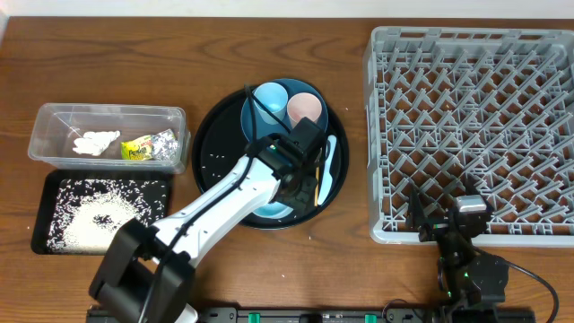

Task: Sort waste into correct bins and load items into the dishwasher rack
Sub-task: 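Carry the emptied bowl right and set it on the round black tray, then lower the left gripper onto the brown mushroom and grasp it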

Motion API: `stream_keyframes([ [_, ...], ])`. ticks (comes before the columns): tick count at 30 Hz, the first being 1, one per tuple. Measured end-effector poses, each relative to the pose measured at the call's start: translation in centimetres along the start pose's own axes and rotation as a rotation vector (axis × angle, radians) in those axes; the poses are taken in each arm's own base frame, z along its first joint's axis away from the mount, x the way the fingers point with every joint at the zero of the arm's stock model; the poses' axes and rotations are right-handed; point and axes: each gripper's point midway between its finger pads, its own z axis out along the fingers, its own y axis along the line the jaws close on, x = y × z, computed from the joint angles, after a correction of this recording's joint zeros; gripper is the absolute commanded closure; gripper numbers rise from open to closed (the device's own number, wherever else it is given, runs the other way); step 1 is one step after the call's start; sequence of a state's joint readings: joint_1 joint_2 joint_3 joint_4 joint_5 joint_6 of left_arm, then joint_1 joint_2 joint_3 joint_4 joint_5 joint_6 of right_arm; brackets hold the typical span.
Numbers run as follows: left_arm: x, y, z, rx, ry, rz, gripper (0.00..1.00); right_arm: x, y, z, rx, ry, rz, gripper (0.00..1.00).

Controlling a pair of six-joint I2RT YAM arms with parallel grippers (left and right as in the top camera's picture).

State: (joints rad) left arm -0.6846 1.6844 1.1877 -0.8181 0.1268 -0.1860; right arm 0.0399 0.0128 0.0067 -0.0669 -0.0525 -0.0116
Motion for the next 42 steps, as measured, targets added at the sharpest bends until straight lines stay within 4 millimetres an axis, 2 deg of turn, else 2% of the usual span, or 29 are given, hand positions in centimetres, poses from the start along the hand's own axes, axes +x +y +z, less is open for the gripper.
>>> stream_keyframes([
  [2, 0.1, 0.1, 0.4, -0.003, 0.013, -0.003, 0.66, 0.0, 0.0, 0.0, 0.000, 0.000, 0.000, 0.01],
  [5, 0.2, 0.1, 0.7, -0.006, 0.022, 0.000, 0.66, 0.0, 0.0, 0.0, 0.000, 0.000, 0.000, 0.01],
  [13, -0.3, 0.4, 0.1, -0.002, -0.002, -0.012, 0.59, 0.0, 0.0, 0.0, 0.000, 0.000, 0.000, 0.01],
  [16, -1.2, 0.4, -1.7, 0.009, -0.058, -0.017, 0.58, 0.0, 0.0, 0.0, 0.000, 0.000, 0.000, 0.01],
  [21, -2.5, 0.6, -6.6, 0.037, -0.198, -0.030, 0.56, 0.0, 0.0, 0.0, 0.000, 0.000, 0.000, 0.01],
  [23, -2.2, 1.7, -8.7, 0.035, -0.237, -0.059, 0.56, 0.0, 0.0, 0.0, 0.000, 0.000, 0.000, 0.01],
  [25, -1.6, 3.1, -9.9, 0.017, -0.248, -0.095, 0.56, 0.0, 0.0, 0.0, 0.000, 0.000, 0.000, 0.01],
  [26, -1.2, 4.1, -10.4, -0.003, -0.249, -0.120, 0.52, 0.0, 0.0, 0.0, 0.000, 0.000, 0.000, 0.01],
  [31, 1.0, 9.5, -11.5, -0.109, -0.207, -0.260, 0.26, 0.0, 0.0, 0.0, 0.000, 0.000, 0.000, 0.01],
  [33, 1.5, 11.0, -11.5, -0.133, -0.189, -0.305, 0.01, 0.0, 0.0, 0.0, 0.000, 0.000, 0.000, 0.01],
  [37, 2.1, 13.7, -11.6, -0.167, -0.178, -0.374, 0.02, 0.0, 0.0, 0.0, 0.000, 0.000, 0.000, 0.01],
  [40, 2.3, 14.9, -11.6, -0.179, -0.177, -0.415, 0.01, 0.0, 0.0, 0.0, 0.000, 0.000, 0.000, 0.01],
  [42, 2.6, 15.3, -11.2, -0.185, -0.168, -0.428, 0.12, 0.0, 0.0, 0.0, 0.000, 0.000, 0.000, 0.01],
])
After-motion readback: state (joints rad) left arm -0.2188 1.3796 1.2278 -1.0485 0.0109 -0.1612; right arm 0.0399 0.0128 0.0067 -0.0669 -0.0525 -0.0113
